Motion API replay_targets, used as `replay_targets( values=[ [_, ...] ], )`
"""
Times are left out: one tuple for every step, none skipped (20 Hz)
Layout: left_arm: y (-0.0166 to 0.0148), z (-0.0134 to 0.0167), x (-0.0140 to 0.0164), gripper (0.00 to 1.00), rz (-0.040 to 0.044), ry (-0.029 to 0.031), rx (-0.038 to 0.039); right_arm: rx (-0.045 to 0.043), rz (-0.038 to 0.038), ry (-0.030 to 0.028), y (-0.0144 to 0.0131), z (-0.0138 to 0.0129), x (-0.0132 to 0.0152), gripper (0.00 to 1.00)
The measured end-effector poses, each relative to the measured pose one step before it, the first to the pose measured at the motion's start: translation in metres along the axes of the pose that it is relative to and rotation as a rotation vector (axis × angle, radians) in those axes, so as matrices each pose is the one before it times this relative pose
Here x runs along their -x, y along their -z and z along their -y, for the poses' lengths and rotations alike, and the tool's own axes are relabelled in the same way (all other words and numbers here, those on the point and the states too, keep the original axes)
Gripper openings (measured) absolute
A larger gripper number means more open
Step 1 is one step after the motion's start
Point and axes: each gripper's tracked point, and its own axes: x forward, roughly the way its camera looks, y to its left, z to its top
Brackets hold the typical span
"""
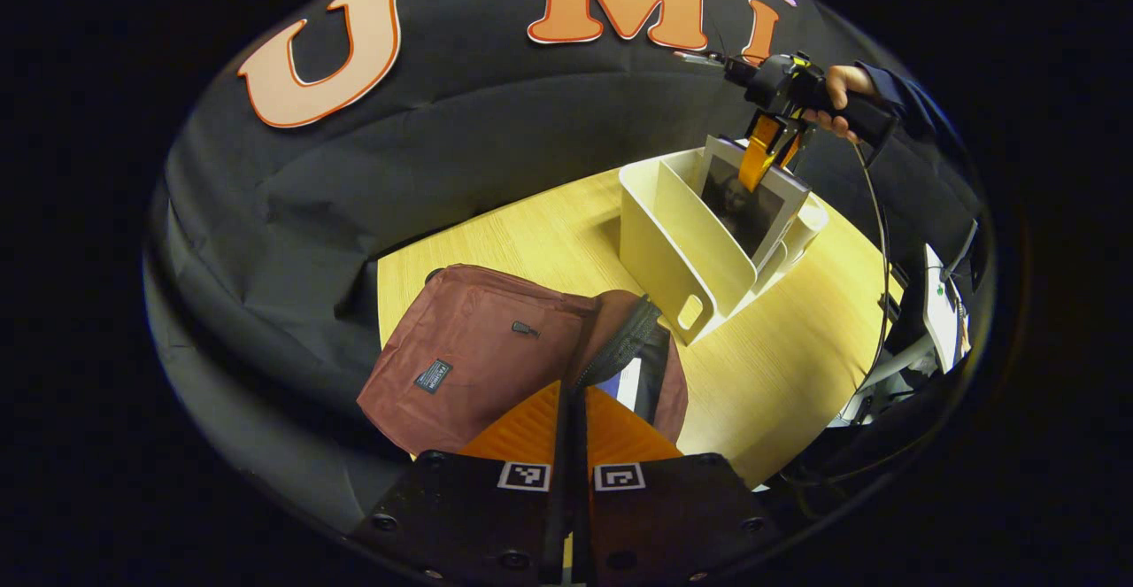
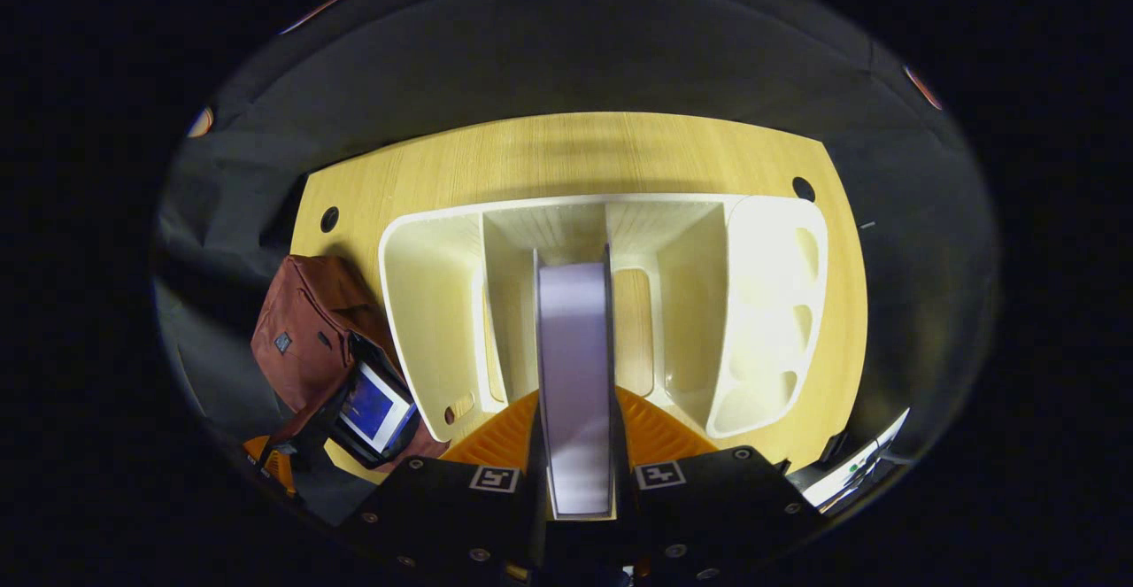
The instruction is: Open the schoolbag, grab two books from the bookshelf and put them into the schoolbag.
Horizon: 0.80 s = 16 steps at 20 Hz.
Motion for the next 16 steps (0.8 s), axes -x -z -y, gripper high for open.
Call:
replay_targets(
  values=[
    [0.00074,-0.0005,0.00044,0.04,0.00045,0.00015,0.00091,-0.00528,0.01175,-0.01135,0.00033,0.00029,0.01273,0.32],
    [0.00039,0.00205,0.00051,0.04,0.00313,0.00247,-0.00234,-0.00287,0.01459,-0.02007,0.0008,-0.00216,0.01359,0.4],
    [0.00101,0.00118,0.00042,0.04,0.00087,0.00012,0.00209,0.0007,0.01463,-0.02372,0.00199,-0.00257,0.01556,0.31],
    [0.00142,-0.00036,-0.00077,0.04,-0.00255,0.00173,0.00224,0.0025,0.01944,-0.01905,0.00187,-0.00124,0.01699,0.31],
    [0.00015,0.00038,-0.00004,0.04,-0.00078,-0.0004,0.00197,0.00559,0.02007,-0.01423,0.00325,-0.0007,0.01764,0.31],
    [-0.0009,0.00185,0.00065,0.04,0.00312,0.00024,-0.00524,0.00869,0.01861,-0.01104,0.00312,-0.00031,0.01605,0.31],
    [-0.00122,0.00106,0.00025,0.04,0.00218,-0.00166,-0.00393,0.0083,0.01882,-0.00893,0.004,-0.00069,0.01674,0.31],
    [-0.00082,0.00103,0.00265,0.04,0.00408,0.00091,-0.00801,0.00454,0.02025,-0.00662,0.00422,-0.00039,0.01416,0.31],
    [-0.00186,0.00006,0.00057,0.04,0.00164,0.00003,-0.00381,0.00062,0.0237,-0.00395,0.00354,0.00066,0.01407,0.31],
    [-0.00106,0.00101,0.00083,0.04,0.00333,-0.00016,-0.00413,-0.00478,0.02311,-0.00635,0.00475,0.00012,0.01295,0.31],
    [-0.00134,-0.00063,0.00041,0.04,0.00308,-0.00365,0.00239,-0.0066,0.01224,-0.01264,0.0062,-0.00104,0.00963,0.31],
    [0.00029,-0.00061,0.00107,0.04,0.00032,-0.00112,0.00068,-0.00751,0.01069,-0.02434,0.00655,-0.00321,0.00797,0.31],
    [-0.00068,-0.00036,0.00049,0.04,0.00147,-0.00268,-0.00255,-0.01413,0.00902,-0.03457,0.00687,-0.00545,0.00461,0.31],
    [-0.0002,0.00018,0.0014,0.04,0.00265,-0.00164,-0.00773,-0.019,0.00583,-0.03387,0.00928,-0.00578,0.00081,0.3],
    [-0.00091,-0.00037,0.00087,0.04,0.0015,-0.00271,-0.00717,-0.01541,0.0011,-0.03124,0.01019,-0.00521,-0.0021,0.3],
    [-0.00064,-0.00219,0.00103,0.04,0.00046,-0.00481,-0.00527,-0.01917,-0.00223,-0.02595,0.00991,-0.00142,-0.00552,0.3]
  ],
)
